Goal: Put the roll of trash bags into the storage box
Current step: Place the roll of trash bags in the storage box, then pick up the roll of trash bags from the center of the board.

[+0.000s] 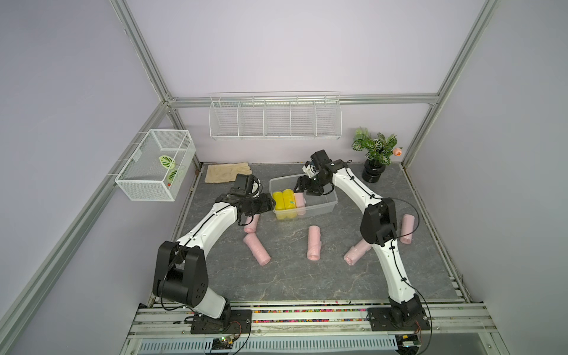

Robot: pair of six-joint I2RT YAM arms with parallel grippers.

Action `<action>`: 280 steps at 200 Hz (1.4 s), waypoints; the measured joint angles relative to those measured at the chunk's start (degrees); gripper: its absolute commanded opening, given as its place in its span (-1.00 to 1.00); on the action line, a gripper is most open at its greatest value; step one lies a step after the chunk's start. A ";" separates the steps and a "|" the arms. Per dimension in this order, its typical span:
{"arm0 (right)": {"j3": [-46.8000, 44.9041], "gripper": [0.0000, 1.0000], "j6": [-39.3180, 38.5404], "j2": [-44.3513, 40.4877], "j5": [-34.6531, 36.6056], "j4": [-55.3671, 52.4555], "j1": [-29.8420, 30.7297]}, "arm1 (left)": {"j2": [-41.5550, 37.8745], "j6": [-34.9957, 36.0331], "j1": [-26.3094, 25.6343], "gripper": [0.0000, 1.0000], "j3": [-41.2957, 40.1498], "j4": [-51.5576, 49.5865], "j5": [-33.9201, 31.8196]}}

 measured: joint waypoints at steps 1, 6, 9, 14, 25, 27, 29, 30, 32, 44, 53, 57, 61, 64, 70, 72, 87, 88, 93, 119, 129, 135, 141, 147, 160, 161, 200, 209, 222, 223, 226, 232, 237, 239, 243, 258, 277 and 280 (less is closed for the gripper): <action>0.00 0.54 0.00 -0.17 0.02 -0.04 0.00 | 0.00 0.00 0.02 0.40 0.00 0.00 0.00; 0.02 0.54 -0.24 -0.66 0.22 -0.20 0.00 | 0.00 0.00 0.04 0.40 0.00 0.00 0.00; 0.02 0.55 -0.28 -0.98 0.33 -0.28 -0.02 | 0.00 0.00 0.07 0.40 0.00 0.02 0.00; 0.04 0.54 -0.55 -1.42 0.50 -0.46 -0.02 | 0.00 0.00 0.09 0.40 0.00 0.00 0.00; 0.04 0.54 -1.11 -2.40 1.01 -0.94 -0.13 | 0.00 0.00 0.13 0.40 0.00 0.00 0.00; 0.04 0.54 -1.18 -2.60 1.18 -1.03 -0.13 | 0.00 0.00 0.15 0.40 0.00 0.00 0.00; 0.04 0.54 -1.31 -2.84 1.29 -1.14 -0.15 | 0.00 0.00 0.15 0.40 0.00 0.00 0.00; 0.02 0.54 -1.33 -2.93 1.36 -1.16 -0.17 | 0.00 0.00 0.15 0.40 0.00 0.00 0.00; 0.00 0.54 -1.40 -3.15 1.51 -1.25 -0.20 | 0.00 0.00 0.15 0.40 0.00 0.00 0.00; -1.07 0.55 -2.14 -4.94 2.32 -1.40 -0.52 | 0.00 0.00 0.17 0.40 -0.02 0.00 0.00; -2.91 0.55 -2.62 -6.97 2.99 -1.68 -1.01 | 0.00 0.00 0.17 0.40 -0.02 0.00 0.00; -4.04 0.55 -2.93 -8.28 3.50 -1.81 -1.42 | 0.00 0.00 0.17 0.40 0.00 0.00 0.00; -5.11 0.55 -3.13 -9.33 3.67 -1.90 -1.73 | 0.00 0.00 0.17 0.40 0.00 0.00 0.00; -6.10 0.55 -3.37 -10.43 4.04 -1.99 -2.16 | 0.00 0.00 0.17 0.40 0.00 0.00 0.00; -8.50 0.55 -3.80 -12.76 4.66 -1.90 -2.97 | 0.00 0.00 0.20 0.40 -0.02 0.00 0.00; -9.46 0.55 -4.02 -13.64 4.72 -1.86 -3.30 | 0.00 0.00 0.20 0.40 -0.02 0.00 0.00; -16.59 0.56 -5.11 -20.57 6.34 -1.57 -6.49 | 0.00 0.00 0.24 0.40 -0.02 0.02 0.02; -16.96 0.55 -5.18 -20.94 6.49 -1.60 -6.69 | 0.00 0.00 0.26 0.40 -0.02 0.02 0.04; -19.69 0.56 -5.55 -23.41 6.91 -1.29 -8.04 | 0.00 0.00 0.28 0.40 -0.02 0.02 0.07; -31.95 0.56 -7.23 -34.45 9.57 -0.55 -16.61 | 0.00 0.00 0.57 0.40 -0.02 0.37 0.24; -36.22 0.56 -8.11 -37.53 10.80 -0.59 -20.11 | 0.00 0.00 0.68 0.40 -0.02 0.52 0.28; -38.88 0.56 -8.81 -39.10 11.45 -0.61 -22.34 | 0.00 0.00 0.68 0.40 -0.02 0.59 0.42; -41.27 0.56 -9.49 -40.26 12.07 -0.63 -24.24 | 0.00 0.02 0.72 0.40 -0.02 0.63 0.46; -43.56 0.56 -10.25 -41.20 12.37 -0.63 -26.01 | 0.02 0.02 0.72 0.40 -0.02 0.66 0.52; -48.48 0.56 -11.93 -42.64 12.90 -0.90 -29.73 | 0.02 0.00 0.72 0.40 -0.02 0.83 0.63; -48.72 0.56 -12.00 -42.69 12.94 -0.92 -29.86 | 0.02 0.00 0.72 0.40 -0.02 0.85 0.63; -57.18 0.56 -15.67 -43.36 14.47 -1.01 -38.49 | 0.22 -0.02 0.81 0.40 -0.02 1.97 1.31; -58.40 0.56 -16.28 -43.39 14.91 -0.79 -40.19 | 0.31 -0.04 0.83 0.40 -0.02 2.16 1.49; -59.80 0.56 -16.94 -43.39 15.08 -0.50 -42.27 | 0.35 -0.02 0.83 0.40 -0.07 2.34 1.57; -59.93 0.56 -17.05 -43.39 15.15 -0.46 -42.51 | 0.35 -0.04 0.83 0.40 -0.07 2.34 1.57; -60.24 0.56 -17.18 -43.39 15.21 -0.37 -42.95 | 0.37 -0.02 0.83 0.40 -0.07 2.38 1.60; -60.76 0.55 -17.49 -43.39 15.23 -0.20 -43.78 | 0.39 -0.02 0.83 0.40 -0.17 2.56 1.68; -61.20 0.55 -17.73 -43.39 15.30 0.02 -44.46 | 0.39 -0.02 0.83 0.40 -0.24 2.69 1.70; -61.33 0.55 -17.86 -43.39 15.32 0.11 -44.72 | 0.39 -0.04 0.83 0.40 -0.28 2.71 1.70; -61.59 0.55 -18.08 -43.36 15.45 0.20 -45.22 | 0.39 -0.04 0.83 0.40 -0.35 2.78 1.73; -62.01 0.54 -18.97 -43.06 15.96 0.46 -46.60 | 0.39 -0.07 0.83 0.40 -0.83 3.21 1.92; -61.99 0.53 -19.91 -41.72 17.07 1.25 -47.41 | 0.42 -0.24 0.83 0.40 -1.36 3.54 2.45; -61.99 0.53 -20.09 -41.42 17.20 1.29 -47.50 | 0.42 -0.24 0.83 0.40 -1.40 3.56 2.51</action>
